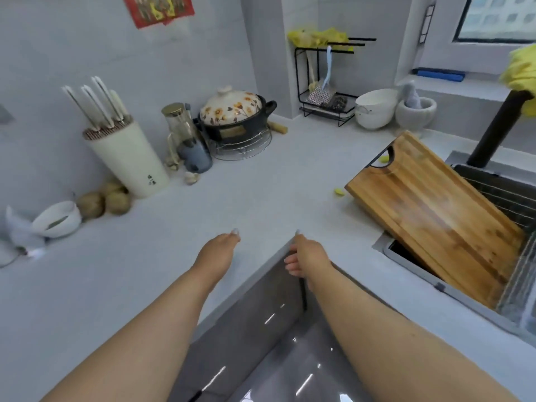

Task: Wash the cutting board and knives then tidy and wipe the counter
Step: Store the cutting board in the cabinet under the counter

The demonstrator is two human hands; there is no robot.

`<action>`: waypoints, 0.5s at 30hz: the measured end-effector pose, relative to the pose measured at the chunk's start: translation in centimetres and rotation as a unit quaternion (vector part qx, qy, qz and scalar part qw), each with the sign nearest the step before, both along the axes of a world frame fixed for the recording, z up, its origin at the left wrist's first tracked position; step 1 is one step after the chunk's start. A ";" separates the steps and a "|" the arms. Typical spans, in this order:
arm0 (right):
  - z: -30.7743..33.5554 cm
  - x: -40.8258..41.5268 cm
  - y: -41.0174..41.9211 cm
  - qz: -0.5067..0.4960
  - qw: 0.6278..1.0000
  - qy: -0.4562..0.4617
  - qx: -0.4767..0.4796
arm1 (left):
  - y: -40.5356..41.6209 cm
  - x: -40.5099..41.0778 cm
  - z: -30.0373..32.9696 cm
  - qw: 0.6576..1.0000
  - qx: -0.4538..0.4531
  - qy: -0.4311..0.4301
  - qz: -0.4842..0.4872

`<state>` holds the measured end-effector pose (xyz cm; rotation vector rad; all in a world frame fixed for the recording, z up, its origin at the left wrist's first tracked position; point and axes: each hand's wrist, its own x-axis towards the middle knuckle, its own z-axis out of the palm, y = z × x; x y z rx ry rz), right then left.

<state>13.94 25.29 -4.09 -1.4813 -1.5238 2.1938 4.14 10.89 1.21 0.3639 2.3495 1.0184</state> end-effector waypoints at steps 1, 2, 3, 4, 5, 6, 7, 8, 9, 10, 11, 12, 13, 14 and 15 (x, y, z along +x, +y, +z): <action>-0.5 -0.2 -1.4 -0.002 0.999 -0.010 -0.032 | -1.4 -0.2 -0.3 1.000 -0.018 -0.007 -0.009; -1.0 -0.3 -2.8 -0.007 0.998 -0.008 -0.065 | -2.8 -0.4 -0.6 0.999 -0.039 -0.008 -0.020; -1.4 -0.5 -4.4 -0.013 0.995 0.002 -0.100 | -4.3 -0.6 -1.0 0.998 -0.061 -0.009 -0.029; -1.9 -0.7 -5.9 -0.019 0.991 0.015 -0.134 | -5.6 -0.9 -1.3 0.996 -0.081 -0.015 -0.036; -2.5 -0.9 -7.5 -0.027 0.985 0.026 -0.167 | -7.0 -1.0 -1.7 0.994 -0.094 -0.025 -0.040; -2.9 -1.2 -9.1 -0.036 0.979 0.034 -0.196 | -8.2 -1.3 -2.3 0.993 -0.103 -0.035 -0.049; -3.5 -1.6 -10.7 -0.047 0.973 0.041 -0.221 | -9.5 -1.3 -2.9 0.991 -0.107 -0.049 -0.062; -3.9 -1.9 -12.2 -0.059 0.967 0.050 -0.242 | -10.7 -1.4 -3.5 0.990 -0.107 -0.063 -0.073; -4.1 -2.2 -13.6 -0.073 0.960 0.059 -0.263 | -11.8 -1.4 -4.2 0.988 -0.106 -0.074 -0.084; -4.4 -2.6 -15.0 -0.087 0.953 0.069 -0.282 | -12.6 -1.4 -4.6 0.987 -0.103 -0.084 -0.094; -4.7 -2.9 -16.3 -0.102 0.945 0.083 -0.300 | -13.2 -1.2 -4.7 0.985 -0.099 -0.093 -0.104; -5.0 -3.3 -17.5 -0.116 0.935 0.100 -0.320 | -13.4 -1.2 -4.6 0.984 -0.092 -0.097 -0.118; -5.4 -3.6 -18.5 -0.130 0.924 0.116 -0.339 | -13.6 -1.2 -4.6 0.982 -0.085 -0.102 -0.132; -5.9 -3.9 -19.4 -0.143 0.916 0.128 -0.353 | -13.6 -1.1 -4.3 0.981 -0.076 -0.106 -0.144; -6.4 -4.1 -20.2 -0.152 0.910 0.136 -0.362 | -13.5 -1.0 -4.1 0.980 -0.064 -0.109 -0.152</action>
